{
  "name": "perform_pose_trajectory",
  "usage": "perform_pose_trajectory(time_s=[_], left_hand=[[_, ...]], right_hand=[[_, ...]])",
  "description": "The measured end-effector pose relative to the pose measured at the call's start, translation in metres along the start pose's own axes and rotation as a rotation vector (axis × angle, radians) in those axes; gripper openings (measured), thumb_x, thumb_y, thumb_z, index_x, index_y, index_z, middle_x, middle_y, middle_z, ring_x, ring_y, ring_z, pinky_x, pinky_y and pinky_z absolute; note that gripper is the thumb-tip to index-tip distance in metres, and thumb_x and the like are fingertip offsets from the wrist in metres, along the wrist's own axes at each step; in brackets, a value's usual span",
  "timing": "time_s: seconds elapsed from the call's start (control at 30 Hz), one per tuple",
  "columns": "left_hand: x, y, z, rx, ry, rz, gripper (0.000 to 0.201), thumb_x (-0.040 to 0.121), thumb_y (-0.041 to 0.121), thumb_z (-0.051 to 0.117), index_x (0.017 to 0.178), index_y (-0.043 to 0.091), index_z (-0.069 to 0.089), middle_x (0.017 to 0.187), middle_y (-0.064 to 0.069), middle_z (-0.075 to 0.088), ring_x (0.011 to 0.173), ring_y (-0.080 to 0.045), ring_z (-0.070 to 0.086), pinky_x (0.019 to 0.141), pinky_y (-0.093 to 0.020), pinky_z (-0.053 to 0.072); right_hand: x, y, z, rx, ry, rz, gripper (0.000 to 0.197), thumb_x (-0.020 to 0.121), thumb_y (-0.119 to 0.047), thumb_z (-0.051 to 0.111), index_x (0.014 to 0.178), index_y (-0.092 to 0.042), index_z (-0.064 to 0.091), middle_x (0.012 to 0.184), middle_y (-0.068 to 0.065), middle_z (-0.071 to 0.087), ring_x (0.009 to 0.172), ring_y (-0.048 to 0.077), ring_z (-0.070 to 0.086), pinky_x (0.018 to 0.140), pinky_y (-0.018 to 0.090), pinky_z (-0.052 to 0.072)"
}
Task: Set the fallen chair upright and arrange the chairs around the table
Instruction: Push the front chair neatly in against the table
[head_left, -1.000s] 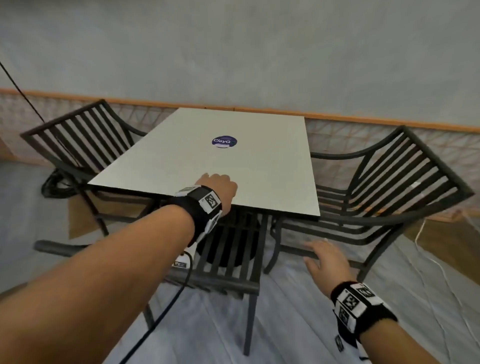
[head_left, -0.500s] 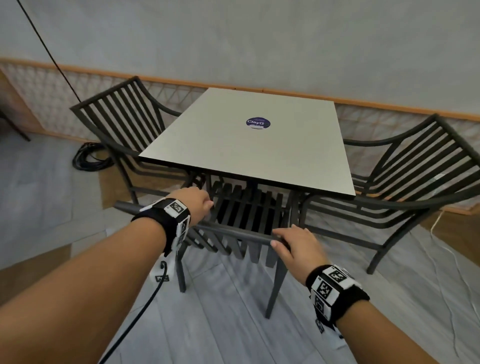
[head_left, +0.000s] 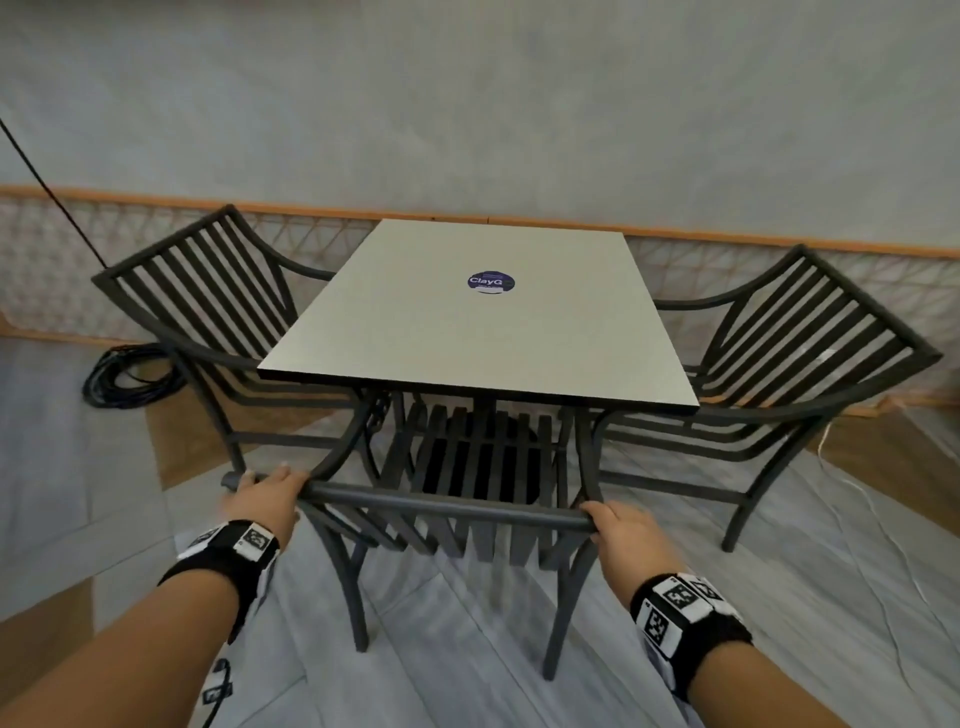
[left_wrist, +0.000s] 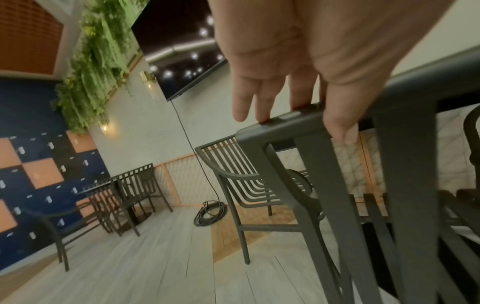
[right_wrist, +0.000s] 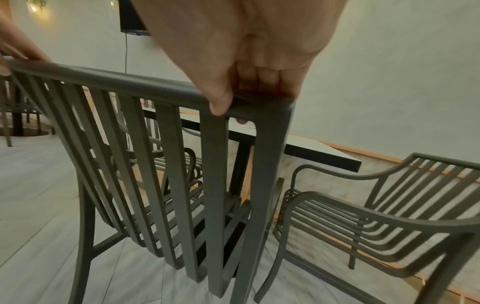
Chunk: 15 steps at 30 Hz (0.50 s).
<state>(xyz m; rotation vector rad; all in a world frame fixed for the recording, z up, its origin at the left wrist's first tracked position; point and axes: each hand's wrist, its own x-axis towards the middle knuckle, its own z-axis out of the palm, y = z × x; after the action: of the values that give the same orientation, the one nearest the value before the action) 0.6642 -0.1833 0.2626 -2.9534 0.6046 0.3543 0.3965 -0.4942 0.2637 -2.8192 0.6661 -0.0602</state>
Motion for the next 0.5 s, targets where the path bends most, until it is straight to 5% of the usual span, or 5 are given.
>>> perform_pose_trajectory(time_s=[0.17,0.5], left_hand=[[0.023,-0.015,0.001,0.057,0.065,0.086,0.030,0.090,0.014,0.048,0.108,0.032,0.063,0.107,-0.002,0.071,0.104,-0.027,0.065,0.094,-0.045,0.052],[0.006,-0.011,-0.012,0.055,0.028,0.135,0.026,0.092,0.013,0.043,0.104,0.027,0.061,0.107,-0.002,0.070,0.101,-0.026,0.066,0.089,-0.042,0.054]], right_hand=[[-0.007,-0.008,0.005,0.016,0.024,0.053,0.040,0.091,-0.010,0.045,0.129,-0.022,0.043,0.125,0.002,0.053,0.115,0.022,0.045,0.101,0.031,0.035],[-0.009,-0.012,0.006,0.012,0.046,0.077,0.037,0.092,-0.010,0.045,0.126,-0.025,0.045,0.123,0.001,0.055,0.115,0.020,0.045,0.107,0.033,0.031]])
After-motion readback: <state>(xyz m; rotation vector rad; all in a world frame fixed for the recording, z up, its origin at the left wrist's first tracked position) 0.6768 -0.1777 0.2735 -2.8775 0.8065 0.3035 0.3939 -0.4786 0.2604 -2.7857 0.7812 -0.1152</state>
